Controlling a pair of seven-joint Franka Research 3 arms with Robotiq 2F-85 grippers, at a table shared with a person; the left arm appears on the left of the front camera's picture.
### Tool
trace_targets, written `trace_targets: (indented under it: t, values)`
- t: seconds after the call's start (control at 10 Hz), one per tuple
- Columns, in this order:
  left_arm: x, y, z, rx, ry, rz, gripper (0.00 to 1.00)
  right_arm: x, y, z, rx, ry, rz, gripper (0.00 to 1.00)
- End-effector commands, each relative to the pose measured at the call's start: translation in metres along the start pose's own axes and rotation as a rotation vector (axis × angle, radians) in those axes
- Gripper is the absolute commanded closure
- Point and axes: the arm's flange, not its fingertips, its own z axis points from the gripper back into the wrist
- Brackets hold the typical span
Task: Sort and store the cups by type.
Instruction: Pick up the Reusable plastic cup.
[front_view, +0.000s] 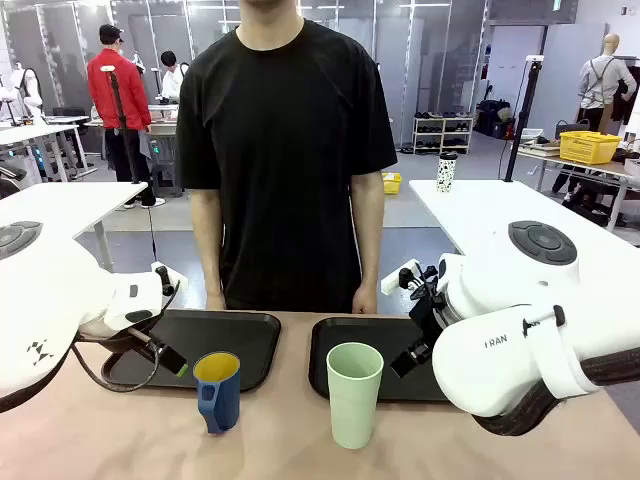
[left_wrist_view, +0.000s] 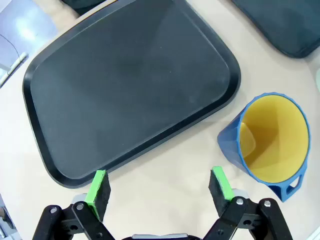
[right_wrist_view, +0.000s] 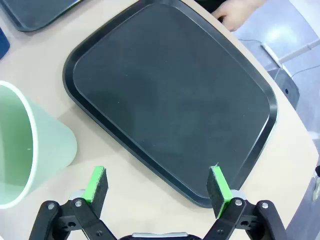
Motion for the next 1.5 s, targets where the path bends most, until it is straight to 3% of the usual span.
trace_targets:
  t: [0.0, 1.4]
  values:
    - [0.0001, -0.0002, 0.0000, 0.000, 0.000, 0.000, 0.00, 0.0000, 0.0000, 0.0000, 0.000, 0.000, 0.000, 0.00]
    - [0.0001, -0.0002, 0.0000, 0.000, 0.000, 0.000, 0.00, 0.0000, 0.0000, 0.0000, 0.000, 0.000, 0.000, 0.00]
